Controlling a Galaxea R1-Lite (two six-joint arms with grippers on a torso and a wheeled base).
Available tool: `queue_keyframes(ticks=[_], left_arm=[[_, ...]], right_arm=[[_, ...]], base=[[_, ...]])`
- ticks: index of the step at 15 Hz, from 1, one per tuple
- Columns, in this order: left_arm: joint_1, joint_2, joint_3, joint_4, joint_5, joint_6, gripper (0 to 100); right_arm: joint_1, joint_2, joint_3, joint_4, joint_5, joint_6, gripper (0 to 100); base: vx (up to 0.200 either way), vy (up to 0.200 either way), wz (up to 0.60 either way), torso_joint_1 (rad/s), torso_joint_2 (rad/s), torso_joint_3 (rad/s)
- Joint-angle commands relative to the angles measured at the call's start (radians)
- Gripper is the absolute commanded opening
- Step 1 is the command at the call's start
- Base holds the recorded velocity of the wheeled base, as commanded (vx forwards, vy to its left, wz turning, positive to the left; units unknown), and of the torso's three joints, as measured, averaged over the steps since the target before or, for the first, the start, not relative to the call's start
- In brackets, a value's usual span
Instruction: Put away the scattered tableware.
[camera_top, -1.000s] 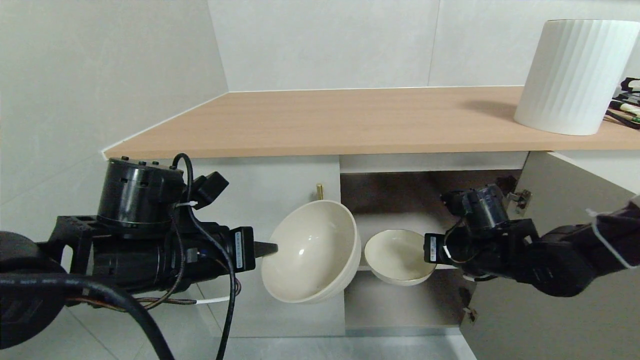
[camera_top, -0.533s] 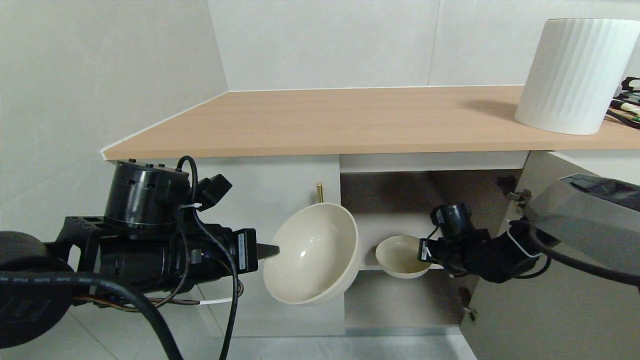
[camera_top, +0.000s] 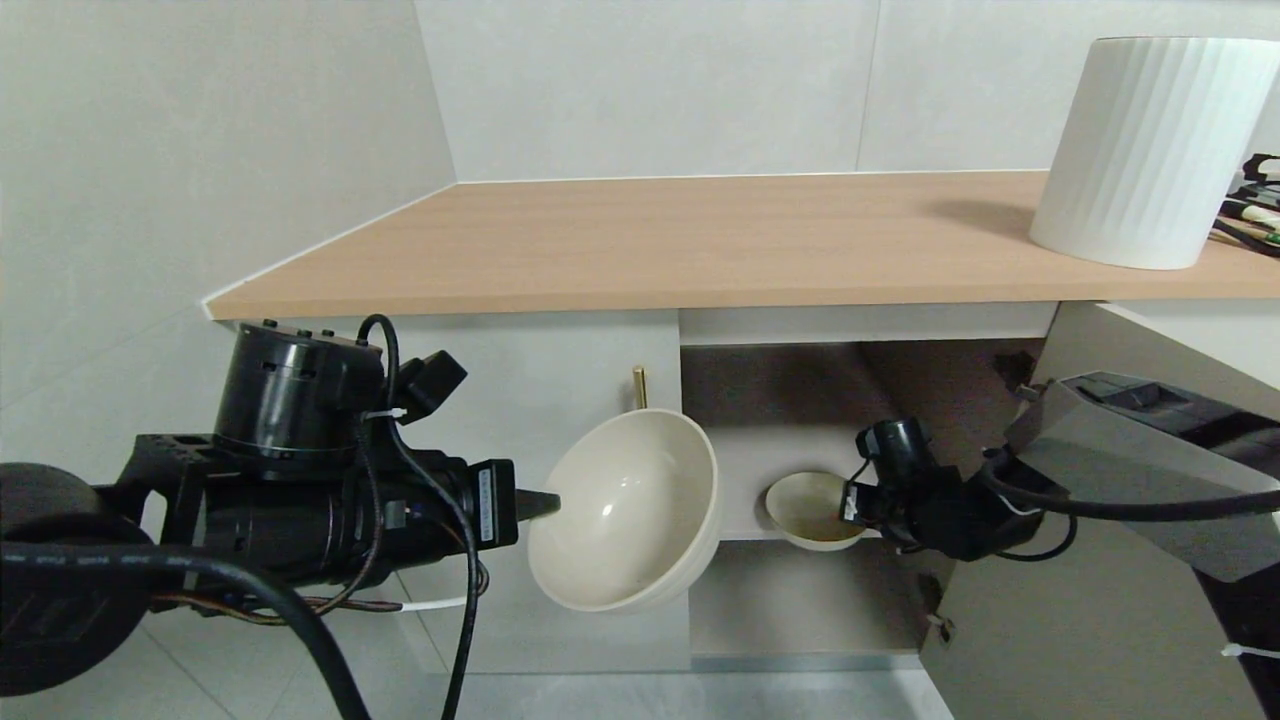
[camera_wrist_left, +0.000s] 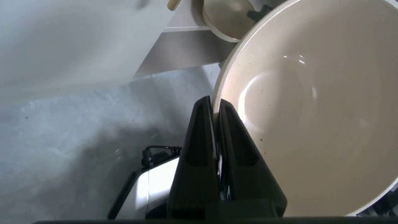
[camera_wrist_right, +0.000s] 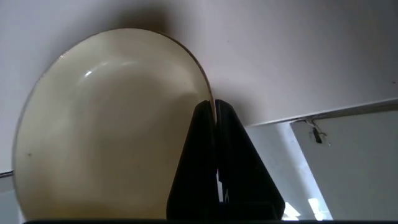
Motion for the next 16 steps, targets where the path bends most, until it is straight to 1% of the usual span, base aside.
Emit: queue_keyframes(ticks=[1,6,9,12,16], left_arm=[[-0.005,0.002,0.0,-0.001,0.001,-0.001,0],[-0.006,0.002,0.0,-0.001,0.001,-0.001,0],[-0.006,0.002,0.0,-0.001,0.007,-0.001,0],[-0.006,0.002,0.0,-0.001,0.007,-0.001,0],[-0.006,0.008,0.0,-0.001,0.007,-0.001,0]], right_arm=[[-0.003,0.035,-0.045,0.004,-0.024,-0.001,0],[-0.025,0.105,-0.174,0.009,-0.076,0.001,0],[-0.026,0.116,-0.203,0.007,-0.079,0.01,0],[-0.026,0.154,-0.257,0.007,-0.119,0.009,0],[-0.028,0.154,-0.268,0.007,-0.12,0.01,0]], base=[[0.0,0.0,0.0,0.0,0.0,0.0],[0.0,0.0,0.0,0.0,0.0,0.0],[0.0,0.0,0.0,0.0,0.0,0.0],[0.0,0.0,0.0,0.0,0.0,0.0],[0.0,0.0,0.0,0.0,0.0,0.0]])
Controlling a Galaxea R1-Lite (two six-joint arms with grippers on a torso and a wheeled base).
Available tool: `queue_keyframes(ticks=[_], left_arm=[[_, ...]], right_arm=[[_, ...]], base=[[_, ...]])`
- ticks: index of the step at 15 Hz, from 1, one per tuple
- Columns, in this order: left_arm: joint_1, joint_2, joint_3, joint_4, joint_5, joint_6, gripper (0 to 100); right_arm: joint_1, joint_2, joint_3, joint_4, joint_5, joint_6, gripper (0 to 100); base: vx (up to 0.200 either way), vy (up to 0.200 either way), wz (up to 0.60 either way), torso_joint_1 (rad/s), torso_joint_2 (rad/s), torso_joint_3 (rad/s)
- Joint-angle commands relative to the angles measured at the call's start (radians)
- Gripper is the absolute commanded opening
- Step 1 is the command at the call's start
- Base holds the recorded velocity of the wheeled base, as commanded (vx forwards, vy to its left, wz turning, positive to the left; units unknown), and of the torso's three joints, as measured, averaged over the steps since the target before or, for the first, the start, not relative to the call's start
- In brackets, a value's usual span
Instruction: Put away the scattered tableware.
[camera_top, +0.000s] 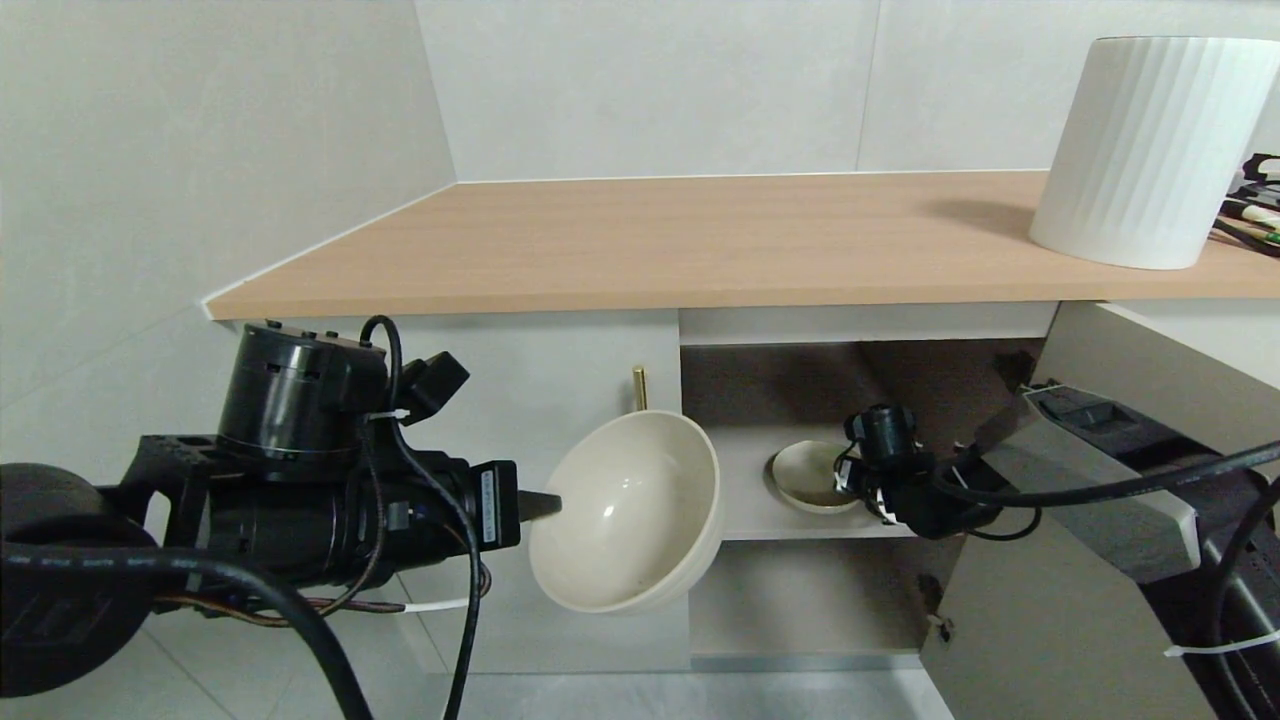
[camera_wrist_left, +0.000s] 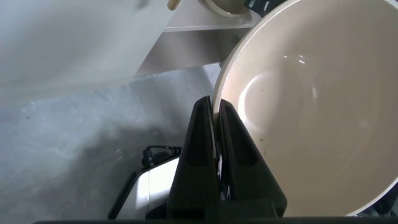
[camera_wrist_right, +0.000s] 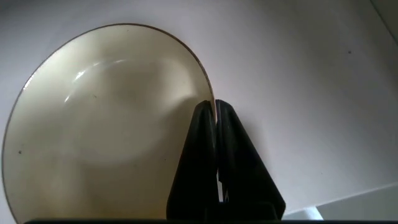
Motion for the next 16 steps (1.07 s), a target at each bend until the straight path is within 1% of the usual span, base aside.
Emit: queue_keyframes(ticks=[1,2,5,6,7,8,9,10,11,13,14,15,16], left_arm=[[0.0,0.004,0.0,0.0,0.0,-0.001,0],[0.0,0.004,0.0,0.0,0.0,-0.001,0],[0.0,0.006,0.0,0.0,0.0,-0.001,0],[-0.006,0.014,0.0,-0.002,-0.002,0.001,0],[-0.014,0.035,-0.001,-0.003,0.009,0.001,0],[-0.023,0.046,-0.003,-0.006,0.017,0.001,0],[-0.037,0.07,-0.003,-0.016,0.04,0.001,0],[-0.077,0.155,-0.008,-0.066,0.155,-0.001,0],[-0.1,0.196,-0.012,-0.085,0.208,-0.002,0],[-0.143,0.265,-0.017,-0.085,0.282,-0.002,0],[-0.166,0.294,-0.017,-0.085,0.306,-0.002,0],[-0.175,0.308,-0.017,-0.085,0.319,-0.002,0],[-0.196,0.334,-0.017,-0.085,0.339,-0.002,0]], right_arm=[[0.0,0.003,-0.003,0.0,0.0,0.001,0],[0.0,0.001,-0.003,0.0,0.0,0.007,100],[0.002,-0.011,0.005,0.0,-0.001,0.017,100],[0.002,-0.035,0.029,0.003,0.0,0.024,100],[0.006,-0.084,0.083,0.002,0.0,0.029,100],[0.01,-0.109,0.109,0.002,0.0,0.03,100],[0.011,-0.15,0.155,0.002,0.006,0.03,100],[0.037,-0.289,0.295,0.003,0.068,0.029,100],[0.052,-0.368,0.37,0.005,0.112,0.029,100],[0.102,-0.554,0.502,0.016,0.227,0.027,100],[0.135,-0.641,0.529,0.065,0.266,0.024,100],[0.155,-0.687,0.532,0.103,0.281,0.024,100],[0.214,-0.796,0.532,0.224,0.318,0.024,100]], base=[[0.0,0.0,0.0,0.0,0.0,0.0],[0.0,0.0,0.0,0.0,0.0,0.0],[0.0,0.0,0.0,0.0,0.0,0.0],[0.0,0.0,0.0,0.0,0.0,0.0],[0.0,0.0,0.0,0.0,0.0,0.0],[0.0,0.0,0.0,0.0,0.0,0.0],[0.0,0.0,0.0,0.0,0.0,0.0],[0.0,0.0,0.0,0.0,0.0,0.0],[0.0,0.0,0.0,0.0,0.0,0.0],[0.0,0.0,0.0,0.0,0.0,0.0],[0.0,0.0,0.0,0.0,0.0,0.0],[0.0,0.0,0.0,0.0,0.0,0.0],[0.0,0.0,0.0,0.0,0.0,0.0]])
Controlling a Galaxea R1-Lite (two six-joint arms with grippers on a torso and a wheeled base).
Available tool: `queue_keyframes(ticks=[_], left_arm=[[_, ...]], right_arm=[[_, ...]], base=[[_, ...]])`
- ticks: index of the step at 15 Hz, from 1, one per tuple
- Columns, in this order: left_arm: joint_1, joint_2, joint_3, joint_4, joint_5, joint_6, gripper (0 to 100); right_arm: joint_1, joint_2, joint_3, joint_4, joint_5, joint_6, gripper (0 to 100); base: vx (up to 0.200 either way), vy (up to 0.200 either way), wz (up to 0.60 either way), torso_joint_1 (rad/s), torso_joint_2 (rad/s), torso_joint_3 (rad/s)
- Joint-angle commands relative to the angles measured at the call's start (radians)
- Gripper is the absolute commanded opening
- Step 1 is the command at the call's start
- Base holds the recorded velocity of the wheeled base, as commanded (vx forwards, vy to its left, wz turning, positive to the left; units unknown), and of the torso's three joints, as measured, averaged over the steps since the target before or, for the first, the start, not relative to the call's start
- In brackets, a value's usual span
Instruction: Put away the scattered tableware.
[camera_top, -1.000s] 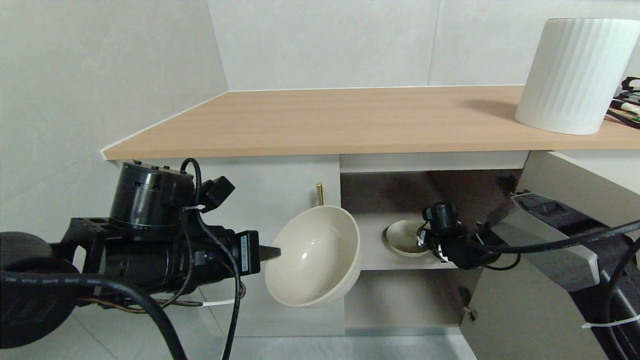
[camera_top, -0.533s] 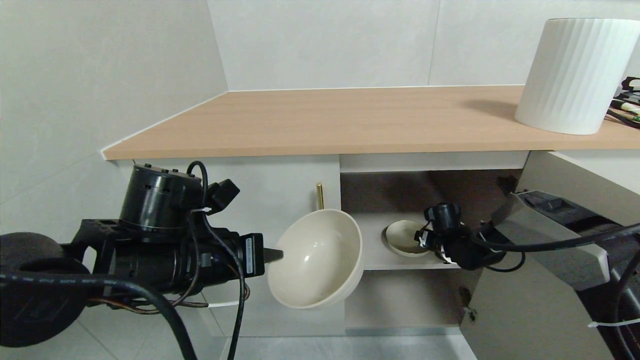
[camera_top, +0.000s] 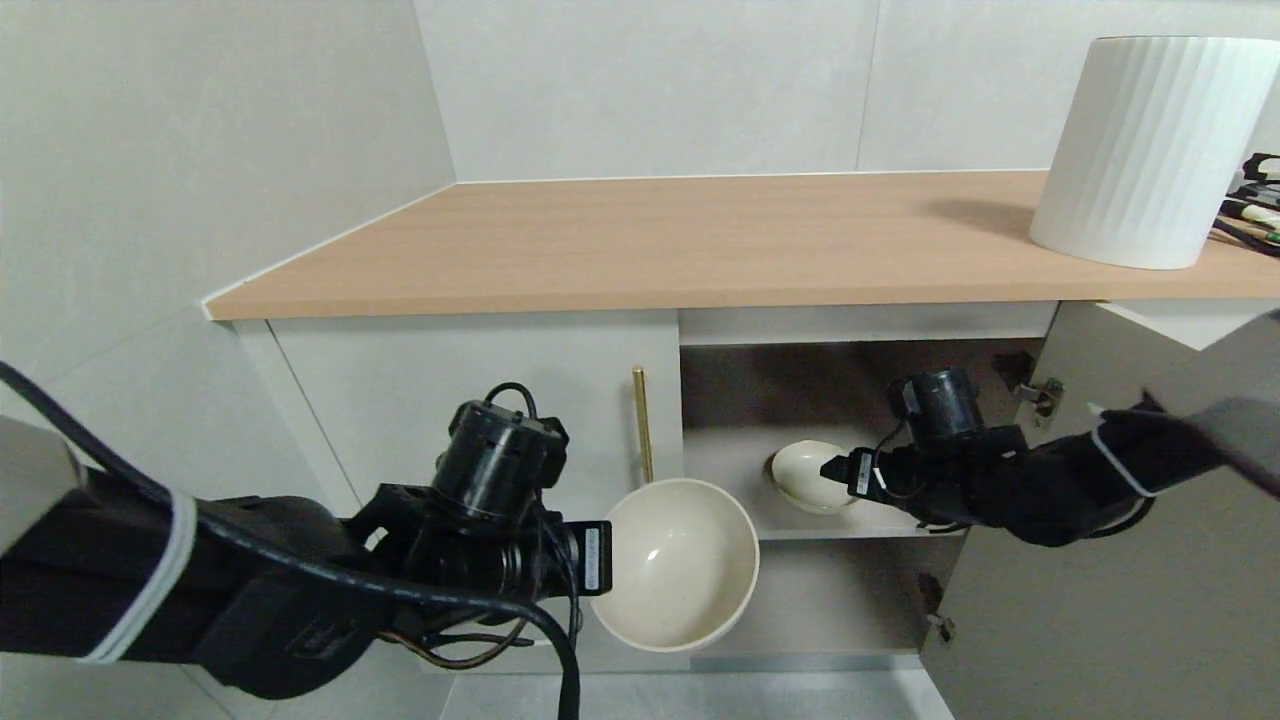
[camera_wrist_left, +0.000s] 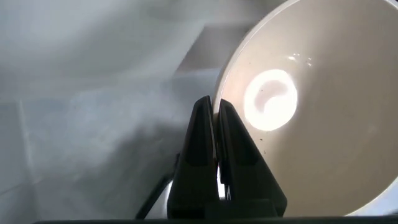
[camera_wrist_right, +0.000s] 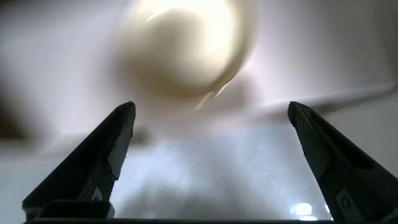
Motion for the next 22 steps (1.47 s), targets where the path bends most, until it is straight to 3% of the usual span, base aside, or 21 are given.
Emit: queue_keyframes(ticks=[1,4,8,13,21,22], left_arm=[[-0.042,0.084,-0.001,-0.001,0.014,0.001,0],[-0.071,0.102,0.001,0.001,0.02,0.002,0],[-0.077,0.093,0.001,-0.001,0.02,0.002,0],[-0.08,0.084,0.001,-0.001,0.049,0.002,0],[-0.089,0.081,0.001,-0.001,0.071,0.004,0],[-0.094,0.081,0.001,-0.001,0.072,0.004,0]], right_arm=[[0.135,-0.325,0.075,0.172,0.101,-0.002,100],[0.267,-0.45,0.089,0.293,0.155,-0.005,100],[0.381,-0.396,0.089,0.366,0.146,-0.016,100],[0.387,-0.226,0.078,0.379,0.063,-0.05,100],[0.387,-0.177,0.063,0.348,0.06,-0.039,100],[0.387,-0.172,0.061,0.346,0.058,-0.036,0]], base=[[0.0,0.0,0.0,0.0,0.0,0.0],[0.0,0.0,0.0,0.0,0.0,0.0],[0.0,0.0,0.0,0.0,0.0,0.0],[0.0,0.0,0.0,0.0,0.0,0.0],[0.0,0.0,0.0,0.0,0.0,0.0],[0.0,0.0,0.0,0.0,0.0,0.0]])
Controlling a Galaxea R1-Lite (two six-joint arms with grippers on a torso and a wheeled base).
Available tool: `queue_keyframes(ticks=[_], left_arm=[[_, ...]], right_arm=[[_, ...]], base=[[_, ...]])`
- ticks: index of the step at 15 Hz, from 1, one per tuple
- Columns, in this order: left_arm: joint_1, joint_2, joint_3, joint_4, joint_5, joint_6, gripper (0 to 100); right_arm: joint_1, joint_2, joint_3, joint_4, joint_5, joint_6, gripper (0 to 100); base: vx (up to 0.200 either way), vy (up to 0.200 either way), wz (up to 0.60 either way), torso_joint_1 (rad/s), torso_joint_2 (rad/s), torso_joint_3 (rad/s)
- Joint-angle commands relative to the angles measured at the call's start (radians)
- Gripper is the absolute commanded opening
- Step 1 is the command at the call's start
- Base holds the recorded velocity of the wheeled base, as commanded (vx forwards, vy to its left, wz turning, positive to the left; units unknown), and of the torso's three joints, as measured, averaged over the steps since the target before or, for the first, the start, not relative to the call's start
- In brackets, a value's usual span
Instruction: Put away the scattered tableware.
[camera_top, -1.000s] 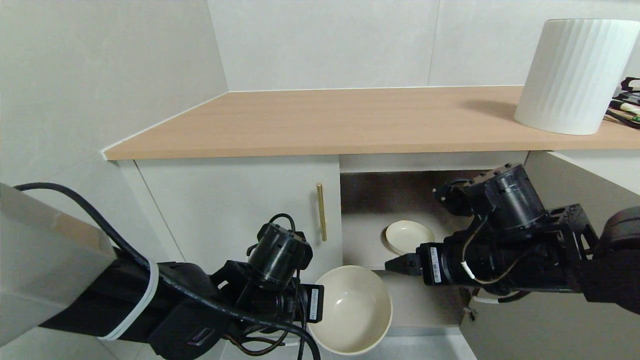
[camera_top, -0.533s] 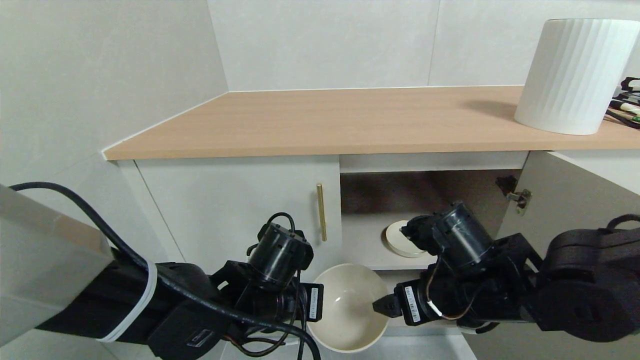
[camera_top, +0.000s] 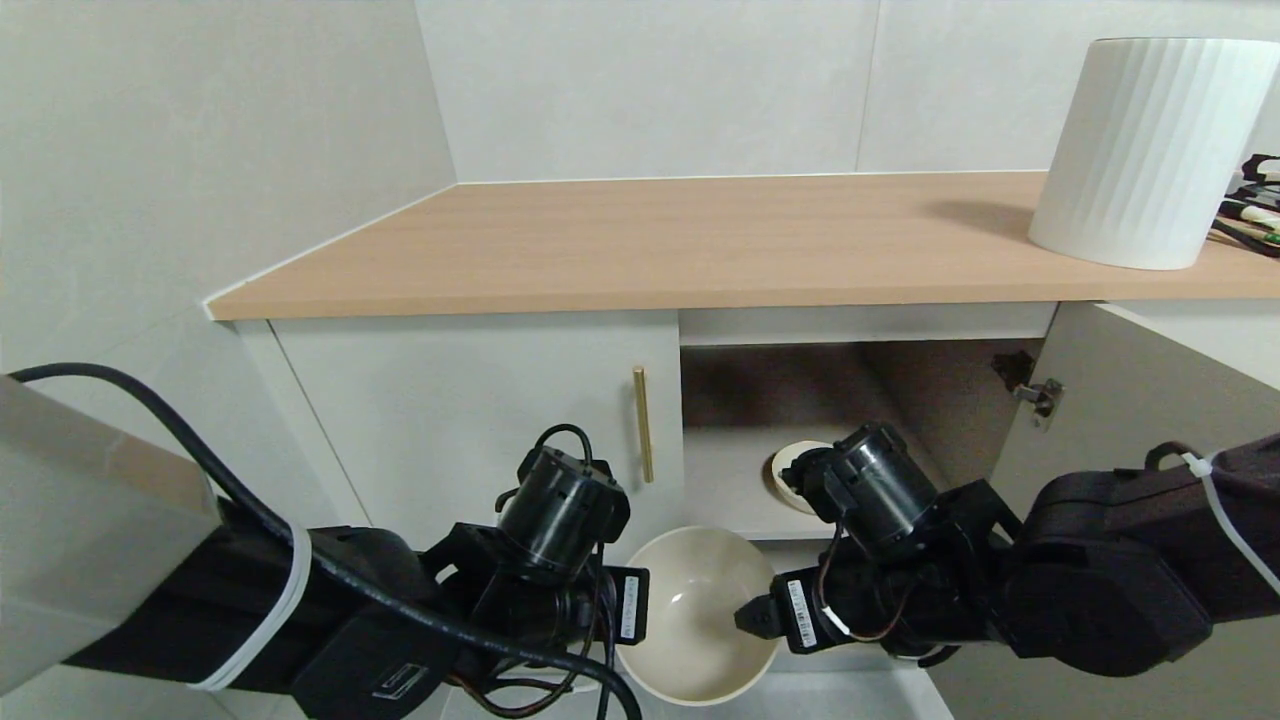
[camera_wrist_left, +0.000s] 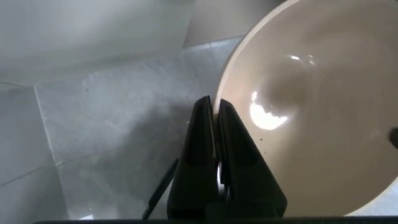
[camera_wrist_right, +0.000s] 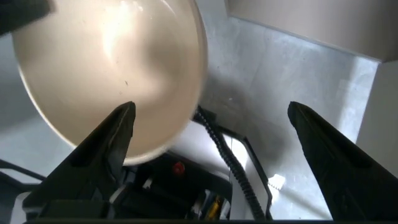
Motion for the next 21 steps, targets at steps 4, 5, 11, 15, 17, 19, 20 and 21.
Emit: queue_keyframes(ticks=[4,5,11,15,17,19,20,21], left_arm=[[-0.008,-0.009,0.001,0.0,0.004,0.003,0],[-0.008,-0.014,0.001,0.001,0.004,0.003,0],[-0.008,-0.014,0.001,0.003,0.004,0.003,0],[-0.008,-0.015,0.001,0.003,0.004,0.003,100],[-0.008,-0.015,0.001,0.001,0.004,0.003,100],[-0.006,-0.025,0.0,0.0,0.004,0.001,100],[-0.006,-0.035,0.0,-0.002,0.004,0.001,100],[-0.005,-0.045,-0.002,-0.003,0.004,-0.002,100]], right_arm=[[0.0,0.017,-0.006,-0.001,0.0,0.009,0],[0.0,0.017,-0.006,-0.001,0.0,0.009,0],[0.0,0.016,-0.006,0.001,0.0,0.009,0],[0.0,0.017,-0.006,0.001,0.0,0.009,0],[0.0,0.017,-0.006,0.001,0.0,0.009,0],[-0.001,0.02,-0.006,-0.001,0.0,0.009,0],[-0.006,0.023,-0.008,-0.001,0.0,0.009,0],[-0.012,0.03,-0.011,-0.001,0.0,0.011,0]], base=[[0.0,0.0,0.0,0.0,0.0,0.0],[0.0,0.0,0.0,0.0,0.0,0.0],[0.0,0.0,0.0,0.0,0.0,0.0],[0.0,0.0,0.0,0.0,0.0,0.0],[0.0,0.0,0.0,0.0,0.0,0.0],[0.0,0.0,0.0,0.0,0.0,0.0],[0.0,0.0,0.0,0.0,0.0,0.0],[0.0,0.0,0.0,0.0,0.0,0.0]])
